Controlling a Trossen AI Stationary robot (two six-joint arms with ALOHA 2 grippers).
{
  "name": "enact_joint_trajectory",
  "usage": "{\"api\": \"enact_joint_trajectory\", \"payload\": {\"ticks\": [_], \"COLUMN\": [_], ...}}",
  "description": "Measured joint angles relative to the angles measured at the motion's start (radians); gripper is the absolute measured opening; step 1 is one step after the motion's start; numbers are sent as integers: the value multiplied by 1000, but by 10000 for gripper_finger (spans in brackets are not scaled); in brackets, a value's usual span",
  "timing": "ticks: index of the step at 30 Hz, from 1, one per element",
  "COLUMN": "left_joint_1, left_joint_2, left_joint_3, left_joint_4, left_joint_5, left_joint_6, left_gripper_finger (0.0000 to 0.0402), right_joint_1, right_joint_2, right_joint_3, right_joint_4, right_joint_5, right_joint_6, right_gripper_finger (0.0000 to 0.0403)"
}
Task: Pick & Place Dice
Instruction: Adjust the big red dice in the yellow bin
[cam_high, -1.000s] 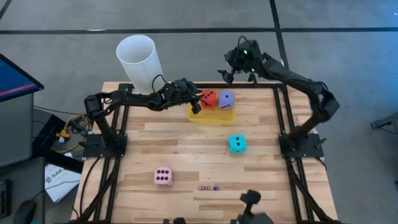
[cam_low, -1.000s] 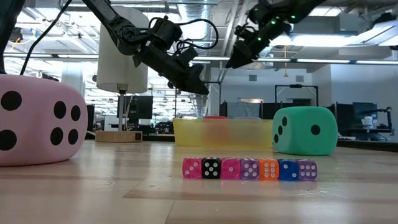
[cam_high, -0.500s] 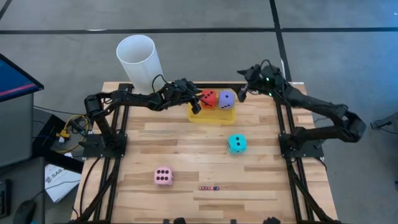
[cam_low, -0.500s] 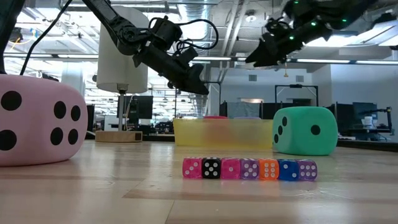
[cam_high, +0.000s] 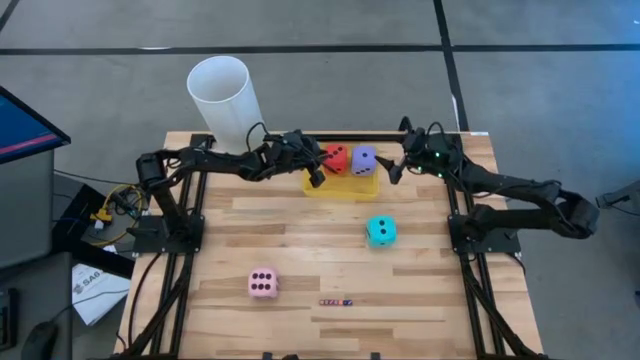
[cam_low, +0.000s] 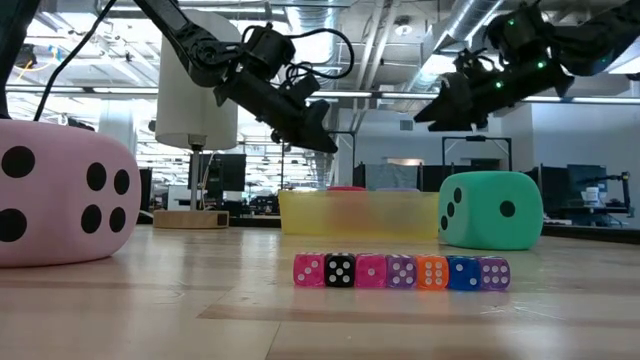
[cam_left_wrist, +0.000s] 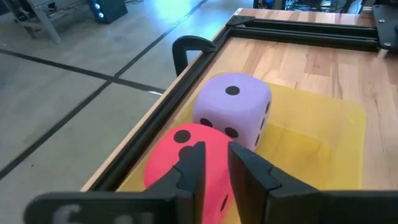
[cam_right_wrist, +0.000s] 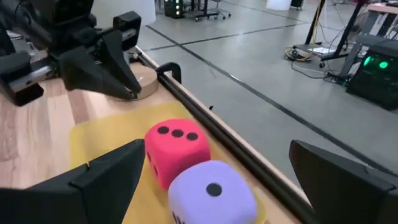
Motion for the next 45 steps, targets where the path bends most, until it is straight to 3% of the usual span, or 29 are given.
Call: {"api": "enact_joint_trajectory", "payload": {"ticks": [7, 16, 22, 45], "left_joint_1": [2, 2, 2, 1], "left_joint_2": [0, 0, 0, 0], "left_joint_3": [0, 0, 0, 0], "left_joint_4": [0, -5, -20, -14], "left_joint_5": [-1, -1, -1, -1], "left_joint_6": [0, -1, -1, -1], "left_gripper_finger": [3, 1, 1, 1], "right_joint_1": [31, 45, 21, 8], "right_joint_2": [56, 149, 146, 145], "right_joint_3": [-7, -7, -7, -7], "right_joint_4": [-12, -18, -16, -16], "right_joint_5": [0, 6, 60, 56], "right_joint_6": [71, 78, 40, 14], "right_gripper_finger": [393, 391, 373, 368]}}
